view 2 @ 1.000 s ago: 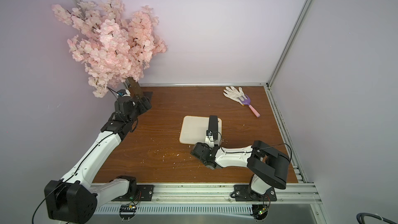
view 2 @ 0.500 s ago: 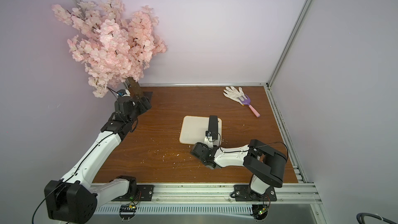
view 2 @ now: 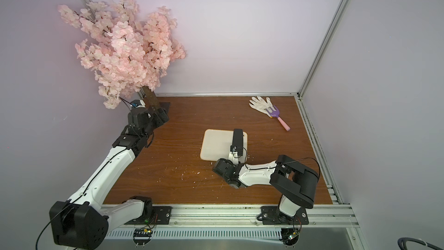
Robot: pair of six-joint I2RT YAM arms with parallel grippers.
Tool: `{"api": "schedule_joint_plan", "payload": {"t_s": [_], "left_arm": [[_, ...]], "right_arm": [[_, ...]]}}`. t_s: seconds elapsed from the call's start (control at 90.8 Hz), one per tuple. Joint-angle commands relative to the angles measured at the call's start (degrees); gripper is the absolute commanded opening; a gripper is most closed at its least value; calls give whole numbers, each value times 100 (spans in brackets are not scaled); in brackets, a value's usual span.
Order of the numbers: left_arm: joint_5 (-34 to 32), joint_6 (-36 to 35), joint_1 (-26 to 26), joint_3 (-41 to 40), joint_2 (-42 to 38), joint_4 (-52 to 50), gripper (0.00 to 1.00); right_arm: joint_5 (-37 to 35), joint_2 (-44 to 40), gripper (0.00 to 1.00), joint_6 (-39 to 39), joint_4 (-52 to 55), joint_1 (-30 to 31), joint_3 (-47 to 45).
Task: Align the knife with the edge of the cutting board
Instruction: Move the knife to the edge of the cutting board.
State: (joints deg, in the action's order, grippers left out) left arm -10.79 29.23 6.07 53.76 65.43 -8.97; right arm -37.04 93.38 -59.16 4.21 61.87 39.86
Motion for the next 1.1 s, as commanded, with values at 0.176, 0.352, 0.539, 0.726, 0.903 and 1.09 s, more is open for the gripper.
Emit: {"api": "schedule_joint_plan", "payload": {"t_s": [0.176,0.352,0.539,0.726,0.903,1.09], "left_arm": [[-91,-119,-62,-30,5,-95,100],[-99,-120,-62,-32,5,-96,100],[-104,-120,-62,-23,5,-92,100],[-101,-115,-62,-23,-4,-96,100],[-90,-111,-62,-32,1,-96,100],[-83,-111,-62,-31,-4,-96,100]], "right_arm": [[-293,-6,26,-307,414,194,84],[-410,-77,24,-362,556,254,131],[-439,-28,22,-415,595,333,198],[-628,-60,20,-547,814,440,281],[-750,-173,16,-650,914,500,239],[-781,-197,15,-712,925,548,218]]}}
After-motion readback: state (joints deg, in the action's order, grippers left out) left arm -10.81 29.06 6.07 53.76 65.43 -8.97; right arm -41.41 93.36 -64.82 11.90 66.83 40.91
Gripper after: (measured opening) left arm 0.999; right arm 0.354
